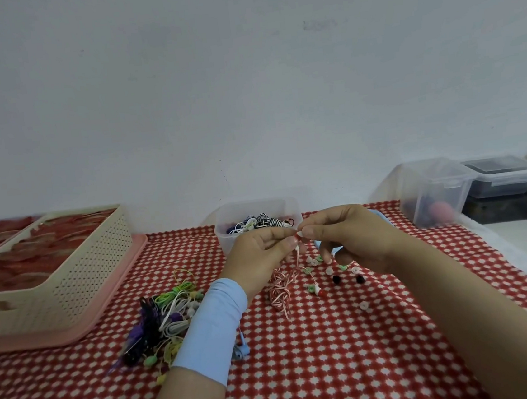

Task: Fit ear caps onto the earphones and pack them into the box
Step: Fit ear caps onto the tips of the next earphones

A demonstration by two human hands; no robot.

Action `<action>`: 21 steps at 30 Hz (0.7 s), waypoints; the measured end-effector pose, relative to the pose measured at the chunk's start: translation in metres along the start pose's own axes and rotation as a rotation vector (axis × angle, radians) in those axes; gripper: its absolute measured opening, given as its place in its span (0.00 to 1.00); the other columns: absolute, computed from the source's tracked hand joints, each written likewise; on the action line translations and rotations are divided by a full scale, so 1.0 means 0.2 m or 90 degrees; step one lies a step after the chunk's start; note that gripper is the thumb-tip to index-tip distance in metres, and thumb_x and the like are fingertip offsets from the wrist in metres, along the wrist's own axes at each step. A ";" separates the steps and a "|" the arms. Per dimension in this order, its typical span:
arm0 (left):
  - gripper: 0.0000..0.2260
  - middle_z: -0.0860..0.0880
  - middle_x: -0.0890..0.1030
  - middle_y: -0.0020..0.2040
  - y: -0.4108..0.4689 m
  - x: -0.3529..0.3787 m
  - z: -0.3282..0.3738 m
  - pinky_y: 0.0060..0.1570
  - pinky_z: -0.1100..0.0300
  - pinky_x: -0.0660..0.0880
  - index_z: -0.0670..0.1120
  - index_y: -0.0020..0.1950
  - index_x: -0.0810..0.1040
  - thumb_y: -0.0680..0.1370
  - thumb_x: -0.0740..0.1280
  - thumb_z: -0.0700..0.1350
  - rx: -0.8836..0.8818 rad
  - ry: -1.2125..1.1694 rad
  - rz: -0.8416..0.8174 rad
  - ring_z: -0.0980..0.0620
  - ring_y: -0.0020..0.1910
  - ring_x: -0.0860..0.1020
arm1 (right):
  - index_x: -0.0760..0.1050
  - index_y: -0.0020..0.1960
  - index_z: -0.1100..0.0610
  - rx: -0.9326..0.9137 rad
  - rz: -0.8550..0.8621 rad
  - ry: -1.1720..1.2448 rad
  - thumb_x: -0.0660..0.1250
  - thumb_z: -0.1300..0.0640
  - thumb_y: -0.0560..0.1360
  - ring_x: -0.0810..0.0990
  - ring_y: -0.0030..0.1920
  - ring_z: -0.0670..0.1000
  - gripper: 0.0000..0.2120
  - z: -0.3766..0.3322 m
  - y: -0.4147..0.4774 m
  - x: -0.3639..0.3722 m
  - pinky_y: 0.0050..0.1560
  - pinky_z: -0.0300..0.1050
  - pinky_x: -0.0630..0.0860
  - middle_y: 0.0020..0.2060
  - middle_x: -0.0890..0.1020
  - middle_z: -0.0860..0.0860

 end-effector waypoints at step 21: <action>0.07 0.53 0.85 0.37 0.00 0.00 -0.01 0.36 0.72 0.73 0.45 0.54 0.83 0.77 0.71 0.38 -0.003 -0.030 0.000 0.62 0.33 0.78 | 0.87 0.51 0.59 0.046 -0.014 0.017 0.74 0.60 0.74 0.77 0.29 0.47 0.07 0.02 0.02 -0.01 0.22 0.36 0.67 0.49 0.86 0.62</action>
Point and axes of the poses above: each hand's wrist, its own y-axis towards the middle knuckle, its own x-axis out of the palm, z = x × y, the point moved 1 cm from there along y, towards the middle knuckle
